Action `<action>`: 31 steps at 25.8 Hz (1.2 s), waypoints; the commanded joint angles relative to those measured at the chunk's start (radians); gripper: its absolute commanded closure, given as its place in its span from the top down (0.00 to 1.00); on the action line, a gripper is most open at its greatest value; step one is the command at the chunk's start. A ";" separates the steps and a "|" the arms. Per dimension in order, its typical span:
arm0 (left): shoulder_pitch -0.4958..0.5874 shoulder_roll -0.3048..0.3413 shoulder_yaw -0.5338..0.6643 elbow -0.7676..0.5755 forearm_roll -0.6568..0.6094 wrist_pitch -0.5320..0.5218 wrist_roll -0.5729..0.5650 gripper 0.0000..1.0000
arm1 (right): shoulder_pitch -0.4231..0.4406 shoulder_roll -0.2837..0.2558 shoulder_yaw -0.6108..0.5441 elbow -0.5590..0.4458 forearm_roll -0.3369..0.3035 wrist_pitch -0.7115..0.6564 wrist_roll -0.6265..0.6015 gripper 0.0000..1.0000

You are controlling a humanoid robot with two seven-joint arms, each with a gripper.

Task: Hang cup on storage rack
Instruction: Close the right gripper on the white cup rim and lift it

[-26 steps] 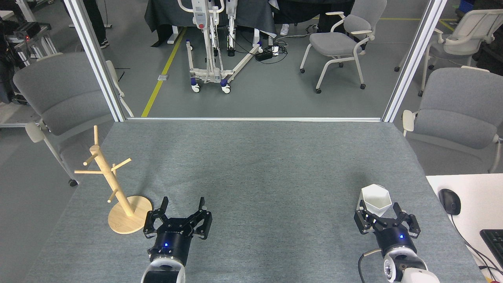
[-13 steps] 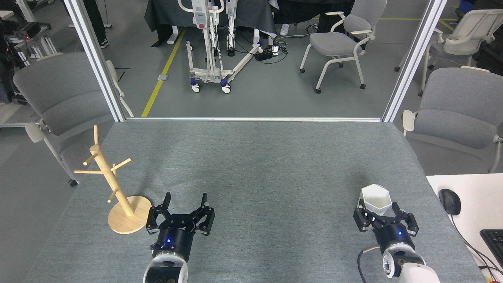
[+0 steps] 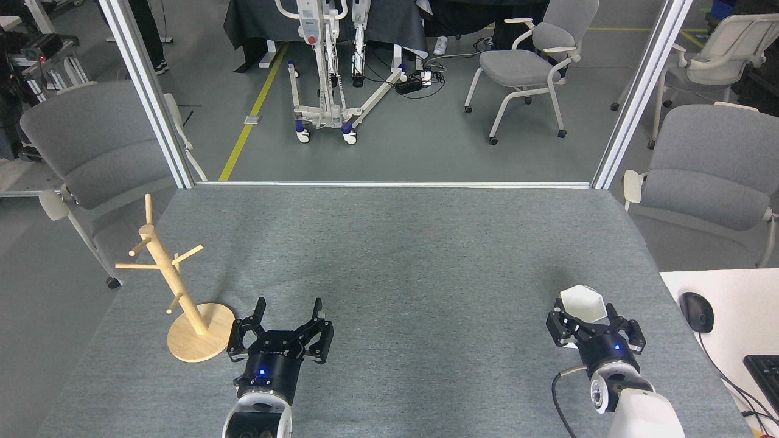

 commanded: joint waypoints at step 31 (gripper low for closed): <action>0.003 -0.001 0.000 -0.009 0.000 0.000 0.000 1.00 | -0.049 0.015 0.008 0.078 0.020 -0.004 -0.007 0.88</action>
